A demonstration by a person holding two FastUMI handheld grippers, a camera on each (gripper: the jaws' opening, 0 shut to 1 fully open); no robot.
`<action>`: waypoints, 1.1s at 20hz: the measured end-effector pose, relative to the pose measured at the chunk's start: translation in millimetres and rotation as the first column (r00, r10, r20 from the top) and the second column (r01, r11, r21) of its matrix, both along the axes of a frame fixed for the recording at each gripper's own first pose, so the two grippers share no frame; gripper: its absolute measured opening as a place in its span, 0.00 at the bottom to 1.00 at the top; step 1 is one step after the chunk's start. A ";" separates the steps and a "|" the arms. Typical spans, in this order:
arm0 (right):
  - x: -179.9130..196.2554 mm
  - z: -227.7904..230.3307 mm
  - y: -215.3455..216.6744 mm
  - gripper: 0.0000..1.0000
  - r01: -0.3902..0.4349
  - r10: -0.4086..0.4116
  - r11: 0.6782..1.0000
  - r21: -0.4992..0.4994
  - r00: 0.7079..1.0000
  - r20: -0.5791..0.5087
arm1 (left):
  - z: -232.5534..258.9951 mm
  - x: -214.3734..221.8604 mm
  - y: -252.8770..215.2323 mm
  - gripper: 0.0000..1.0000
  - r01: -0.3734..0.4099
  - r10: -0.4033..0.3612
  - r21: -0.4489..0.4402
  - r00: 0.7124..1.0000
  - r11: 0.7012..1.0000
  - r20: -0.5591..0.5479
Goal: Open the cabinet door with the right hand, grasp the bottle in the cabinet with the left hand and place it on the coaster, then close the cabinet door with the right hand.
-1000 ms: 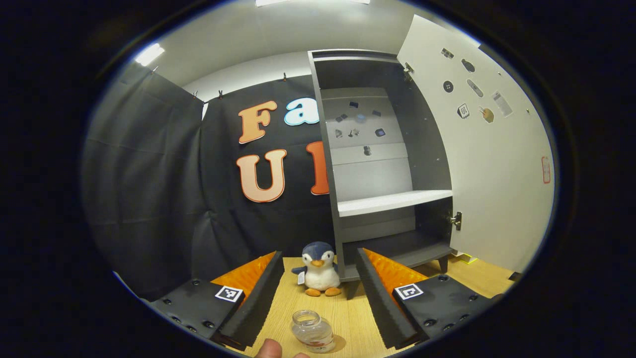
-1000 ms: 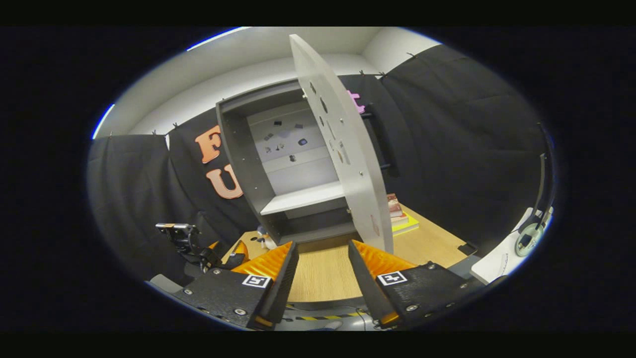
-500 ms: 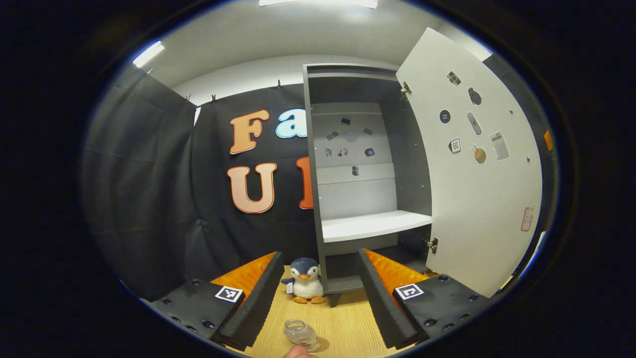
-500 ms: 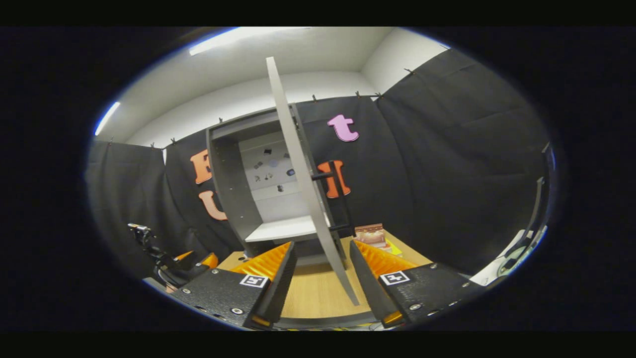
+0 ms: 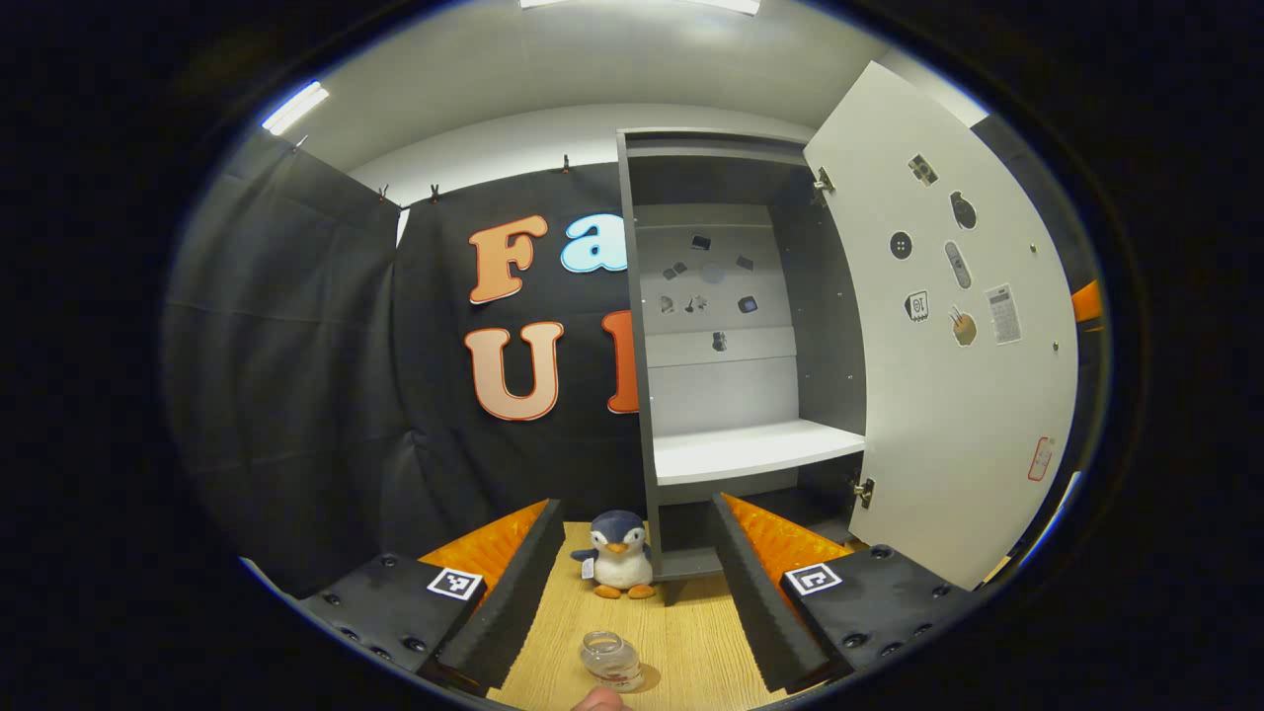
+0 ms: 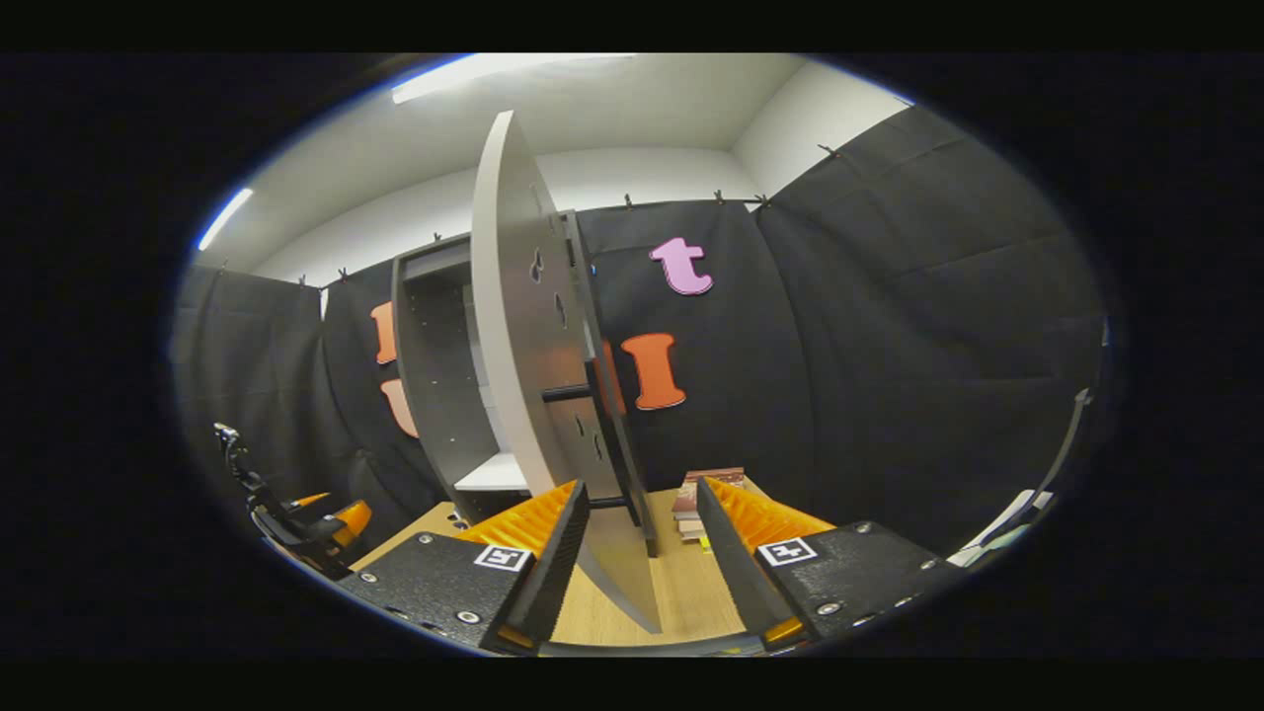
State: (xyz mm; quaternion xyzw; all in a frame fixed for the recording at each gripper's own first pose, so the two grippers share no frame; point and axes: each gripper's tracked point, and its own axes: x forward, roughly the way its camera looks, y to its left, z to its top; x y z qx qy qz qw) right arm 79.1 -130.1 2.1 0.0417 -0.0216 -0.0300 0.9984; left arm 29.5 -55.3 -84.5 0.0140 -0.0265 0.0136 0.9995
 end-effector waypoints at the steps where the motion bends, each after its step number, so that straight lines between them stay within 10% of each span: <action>1: 4.9 -1.3 -2.7 0.69 0.000 0.000 1.000 -0.014 1.000 -0.003 | 0.5 -0.8 0.9 0.96 0.001 -0.001 0.005 1.000 1.000 -0.001; 22: 49.2 -16.3 127.2 0.71 -0.239 0.239 0.971 -0.031 0.971 0.007 | -7.8 -7.6 27.1 0.95 -0.027 0.025 -0.018 0.996 0.999 -0.080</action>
